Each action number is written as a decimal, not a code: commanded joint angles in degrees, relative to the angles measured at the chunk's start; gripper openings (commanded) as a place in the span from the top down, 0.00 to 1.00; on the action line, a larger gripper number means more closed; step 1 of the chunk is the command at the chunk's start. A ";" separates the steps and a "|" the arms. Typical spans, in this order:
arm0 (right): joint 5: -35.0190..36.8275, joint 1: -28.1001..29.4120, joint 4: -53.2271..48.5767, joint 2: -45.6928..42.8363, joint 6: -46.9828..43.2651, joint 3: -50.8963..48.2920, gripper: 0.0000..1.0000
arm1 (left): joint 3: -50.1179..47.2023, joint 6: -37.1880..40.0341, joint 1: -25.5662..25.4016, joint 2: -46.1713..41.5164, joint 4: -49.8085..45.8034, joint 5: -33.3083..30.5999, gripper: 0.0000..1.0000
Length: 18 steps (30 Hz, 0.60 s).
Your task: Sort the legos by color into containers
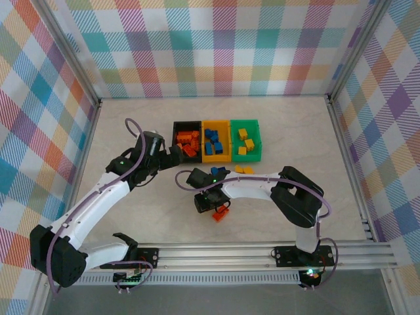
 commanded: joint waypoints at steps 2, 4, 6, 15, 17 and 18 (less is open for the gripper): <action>3.81 0.21 -0.07 -0.74 -1.17 -0.41 0.64 | -0.59 -0.22 0.83 -0.67 0.39 0.91 0.00; 3.97 0.21 2.55 -2.58 -2.56 -1.57 0.68 | -0.56 -0.10 0.85 -0.49 0.39 1.10 0.00; 4.47 0.21 4.85 -4.55 -4.12 -2.59 0.70 | -0.52 -0.07 0.86 -0.27 0.20 1.34 0.00; 8.50 -6.32 7.30 -19.70 -8.58 -7.92 0.76 | -3.50 -0.66 -0.14 -0.33 3.34 6.72 0.00; 7.73 -11.11 6.11 -22.10 -9.55 -8.04 0.76 | -3.99 -0.84 -2.47 0.54 4.44 6.61 0.00; 6.63 -14.03 6.02 -23.07 -10.01 -7.97 0.76 | -3.96 -0.85 -3.88 1.24 4.60 6.13 0.00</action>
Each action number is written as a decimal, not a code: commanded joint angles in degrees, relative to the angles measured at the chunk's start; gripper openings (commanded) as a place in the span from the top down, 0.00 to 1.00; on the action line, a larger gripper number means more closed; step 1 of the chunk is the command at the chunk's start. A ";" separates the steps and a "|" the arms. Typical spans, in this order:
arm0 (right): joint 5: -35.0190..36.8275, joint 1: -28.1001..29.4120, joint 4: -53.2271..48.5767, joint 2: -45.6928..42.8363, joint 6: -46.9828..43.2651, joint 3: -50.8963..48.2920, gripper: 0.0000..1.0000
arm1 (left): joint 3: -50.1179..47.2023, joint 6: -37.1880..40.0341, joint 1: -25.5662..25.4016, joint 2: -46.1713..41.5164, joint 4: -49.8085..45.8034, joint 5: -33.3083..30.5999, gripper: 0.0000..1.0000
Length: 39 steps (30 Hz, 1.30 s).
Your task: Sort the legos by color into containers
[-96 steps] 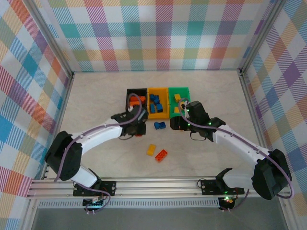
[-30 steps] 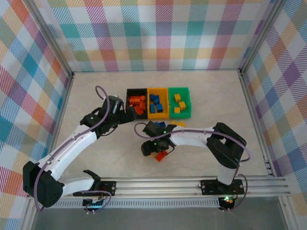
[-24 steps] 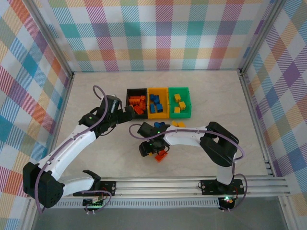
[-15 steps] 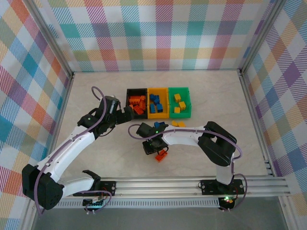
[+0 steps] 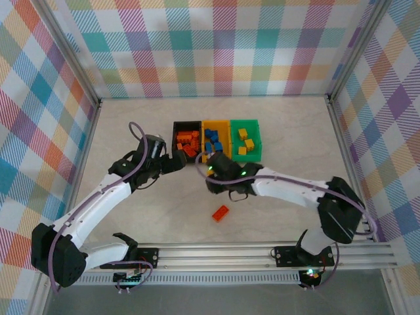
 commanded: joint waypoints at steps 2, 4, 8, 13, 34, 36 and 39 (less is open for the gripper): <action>-2.38 -10.82 0.12 -2.67 -3.37 0.07 0.76 | -1.02 -0.86 -4.80 2.44 2.92 1.29 0.00; -4.62 -16.00 -0.20 -0.67 -4.23 2.70 0.76 | -1.67 -1.36 -6.58 3.43 4.11 2.09 0.00; -6.45 -22.80 -1.36 6.69 -5.27 9.58 0.77 | -2.51 -1.62 -9.74 4.76 5.34 2.69 0.00; -6.93 -26.69 -3.73 16.79 -5.82 18.50 0.75 | -3.50 -1.52 -13.24 6.96 6.67 3.85 0.00; -11.85 -27.68 1.62 6.36 -3.08 8.83 0.26 | 2.00 7.28 -29.96 21.37 2.35 5.22 0.10; -11.77 -27.68 2.63 4.02 -2.74 5.37 0.25 | 3.29 7.74 -32.22 24.06 0.67 3.88 0.16; -11.68 -27.60 3.57 1.21 -2.33 1.68 0.25 | 5.39 8.50 -34.30 28.24 -1.49 1.67 0.21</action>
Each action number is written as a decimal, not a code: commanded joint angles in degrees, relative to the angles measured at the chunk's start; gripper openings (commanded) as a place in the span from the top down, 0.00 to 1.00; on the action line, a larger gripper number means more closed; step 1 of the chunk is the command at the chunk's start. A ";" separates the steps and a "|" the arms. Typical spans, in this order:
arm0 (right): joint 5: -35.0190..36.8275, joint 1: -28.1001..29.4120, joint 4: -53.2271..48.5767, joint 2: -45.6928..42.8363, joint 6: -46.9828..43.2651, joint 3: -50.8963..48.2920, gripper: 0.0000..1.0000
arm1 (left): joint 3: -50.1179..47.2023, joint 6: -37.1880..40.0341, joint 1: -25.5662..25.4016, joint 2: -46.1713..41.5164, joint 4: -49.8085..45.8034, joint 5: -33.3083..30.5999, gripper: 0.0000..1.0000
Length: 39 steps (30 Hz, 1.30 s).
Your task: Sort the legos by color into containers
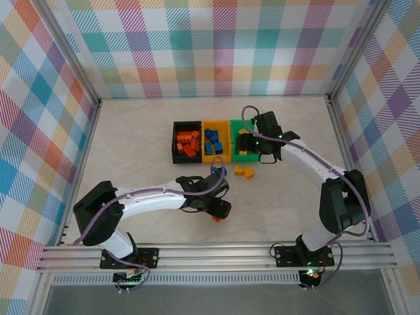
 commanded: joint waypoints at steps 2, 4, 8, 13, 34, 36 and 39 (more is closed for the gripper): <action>-0.49 0.40 2.49 -3.33 1.42 -4.03 0.25 | 3.32 2.36 -2.30 4.89 -5.08 -3.45 0.22; -0.46 0.40 2.73 -4.77 1.52 -5.08 0.25 | 4.67 2.92 -3.11 7.23 -5.72 -4.41 0.26; 0.08 0.32 2.43 -6.24 1.41 -5.38 0.25 | 6.98 3.76 -5.21 11.23 -7.11 -6.89 0.35; 0.00 0.32 2.47 -7.13 1.43 -5.51 0.25 | 7.34 3.49 -5.98 12.66 -7.00 -8.69 0.55; -1.68 1.28 4.65 -8.76 3.47 -10.49 0.25 | 10.08 -2.85 29.41 -2.87 2.98 -3.02 0.63; -1.63 1.47 4.66 -8.99 3.71 -10.90 0.25 | 14.07 -2.83 31.63 1.11 2.95 -2.55 0.63; -1.67 1.74 4.35 -9.70 3.71 -11.39 0.25 | 20.78 -2.75 33.90 7.46 1.87 -1.71 0.64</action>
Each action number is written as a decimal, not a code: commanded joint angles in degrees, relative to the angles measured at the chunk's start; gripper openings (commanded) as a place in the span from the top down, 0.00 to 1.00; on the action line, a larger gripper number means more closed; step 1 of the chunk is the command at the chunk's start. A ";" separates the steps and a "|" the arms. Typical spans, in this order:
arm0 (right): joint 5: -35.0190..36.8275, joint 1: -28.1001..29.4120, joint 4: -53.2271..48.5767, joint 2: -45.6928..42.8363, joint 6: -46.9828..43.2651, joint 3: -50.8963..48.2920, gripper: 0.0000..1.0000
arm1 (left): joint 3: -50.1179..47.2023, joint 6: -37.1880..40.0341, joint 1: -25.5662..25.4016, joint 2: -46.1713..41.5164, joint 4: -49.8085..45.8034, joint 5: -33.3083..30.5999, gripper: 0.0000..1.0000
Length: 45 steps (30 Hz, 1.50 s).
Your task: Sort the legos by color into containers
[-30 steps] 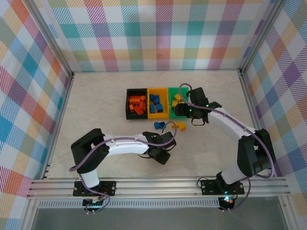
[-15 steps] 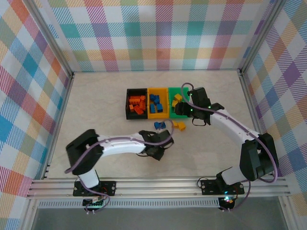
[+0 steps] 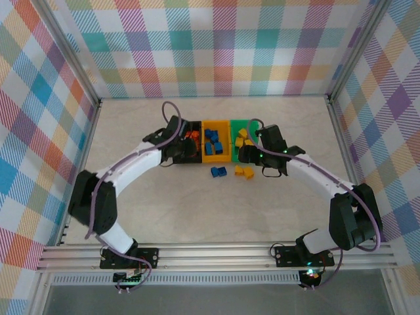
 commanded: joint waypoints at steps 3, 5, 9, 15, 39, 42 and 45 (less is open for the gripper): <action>-0.71 0.79 0.22 -2.51 0.59 -1.36 0.25 | 10.70 -0.60 2.50 9.44 -2.29 -0.16 0.64; -0.67 1.03 0.04 -3.08 0.72 -1.76 0.25 | 13.73 -0.82 3.21 12.10 -3.43 -1.59 0.64; -0.54 1.48 -0.18 -4.13 0.87 -2.74 0.25 | 19.53 -0.77 3.95 17.26 -6.53 -3.27 0.64; -1.71 1.73 -0.48 -5.54 1.01 -3.82 0.24 | 23.66 -1.82 4.52 20.66 -9.62 -1.76 0.40; 6.79 4.32 -0.14 8.54 -5.78 -5.43 0.38 | -11.26 -8.31 -4.60 -16.64 3.84 8.69 0.00; 7.81 4.31 1.23 10.76 -6.02 -5.01 0.38 | -15.22 -9.61 -4.71 -20.56 4.20 9.68 0.00; 7.91 4.32 2.59 11.90 -6.51 -4.57 0.38 | -19.31 -10.80 -4.87 -24.19 4.72 10.45 0.00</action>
